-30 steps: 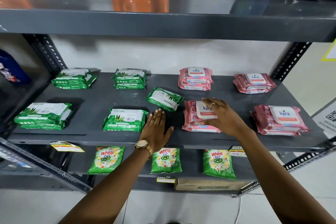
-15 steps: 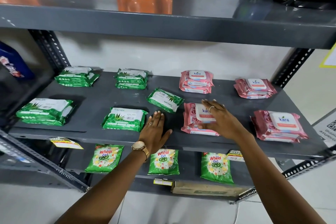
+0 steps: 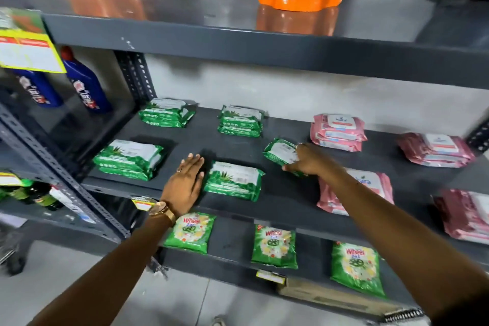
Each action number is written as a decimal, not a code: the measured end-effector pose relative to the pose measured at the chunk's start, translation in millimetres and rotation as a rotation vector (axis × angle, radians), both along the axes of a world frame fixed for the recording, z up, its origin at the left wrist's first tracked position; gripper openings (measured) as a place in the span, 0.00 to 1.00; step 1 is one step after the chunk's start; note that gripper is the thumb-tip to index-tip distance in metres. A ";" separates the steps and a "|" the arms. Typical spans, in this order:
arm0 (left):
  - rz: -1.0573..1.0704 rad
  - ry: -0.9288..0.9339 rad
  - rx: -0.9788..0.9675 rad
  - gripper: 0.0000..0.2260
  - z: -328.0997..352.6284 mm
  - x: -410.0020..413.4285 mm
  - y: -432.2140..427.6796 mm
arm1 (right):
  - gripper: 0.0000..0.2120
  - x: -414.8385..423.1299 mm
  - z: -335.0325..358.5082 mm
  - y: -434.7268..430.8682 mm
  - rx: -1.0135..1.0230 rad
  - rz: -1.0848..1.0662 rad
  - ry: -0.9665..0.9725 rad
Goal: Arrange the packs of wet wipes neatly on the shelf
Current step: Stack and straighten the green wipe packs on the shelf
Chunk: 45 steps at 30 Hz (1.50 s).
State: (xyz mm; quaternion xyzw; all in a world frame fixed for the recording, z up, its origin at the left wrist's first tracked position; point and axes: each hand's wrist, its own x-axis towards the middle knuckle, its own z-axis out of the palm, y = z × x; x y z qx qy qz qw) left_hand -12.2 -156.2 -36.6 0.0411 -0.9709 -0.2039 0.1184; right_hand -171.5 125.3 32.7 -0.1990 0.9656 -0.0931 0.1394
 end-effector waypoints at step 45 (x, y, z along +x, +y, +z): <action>-0.120 -0.027 -0.113 0.32 -38.7 -21.3 -56.9 | 0.37 99.3 15.7 -132.0 0.108 -0.175 0.342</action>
